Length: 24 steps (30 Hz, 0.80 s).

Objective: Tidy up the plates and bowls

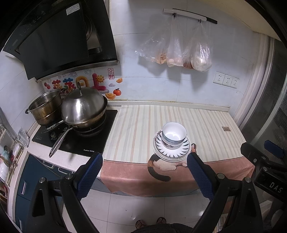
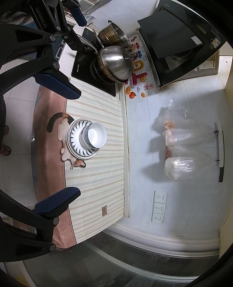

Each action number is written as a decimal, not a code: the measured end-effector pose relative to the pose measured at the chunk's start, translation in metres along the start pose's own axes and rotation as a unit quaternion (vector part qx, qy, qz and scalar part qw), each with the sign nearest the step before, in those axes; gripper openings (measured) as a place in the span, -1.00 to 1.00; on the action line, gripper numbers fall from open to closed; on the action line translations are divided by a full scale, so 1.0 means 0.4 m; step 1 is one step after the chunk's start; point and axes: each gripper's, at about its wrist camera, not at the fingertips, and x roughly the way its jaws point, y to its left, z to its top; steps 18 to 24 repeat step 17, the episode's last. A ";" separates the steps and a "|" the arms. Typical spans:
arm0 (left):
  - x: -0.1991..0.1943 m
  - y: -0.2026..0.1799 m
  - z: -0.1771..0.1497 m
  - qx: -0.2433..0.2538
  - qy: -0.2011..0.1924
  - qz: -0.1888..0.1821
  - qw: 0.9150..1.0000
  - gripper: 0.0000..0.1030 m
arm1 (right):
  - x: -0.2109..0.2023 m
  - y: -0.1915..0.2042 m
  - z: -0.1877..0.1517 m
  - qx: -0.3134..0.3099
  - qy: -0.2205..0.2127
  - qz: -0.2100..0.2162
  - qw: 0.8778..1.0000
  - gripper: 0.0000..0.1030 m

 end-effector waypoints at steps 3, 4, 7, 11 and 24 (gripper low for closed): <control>0.003 0.003 0.003 0.001 0.001 -0.003 1.000 0.87 | 0.000 0.000 0.001 -0.001 0.000 0.001 1.000 0.95; 0.007 0.007 0.008 0.002 0.002 -0.004 1.000 0.87 | -0.001 0.001 0.001 -0.001 0.000 0.001 1.000 0.95; 0.007 0.010 0.011 0.002 0.000 -0.004 1.000 0.87 | 0.000 -0.001 0.001 0.000 0.000 0.001 1.000 0.95; 0.012 0.021 0.018 0.003 -0.003 -0.006 1.000 0.87 | 0.000 -0.002 0.001 -0.001 0.000 0.002 1.000 0.95; 0.010 0.029 0.018 0.004 -0.004 -0.006 1.000 0.87 | -0.003 0.004 0.000 0.000 -0.001 0.001 1.000 0.95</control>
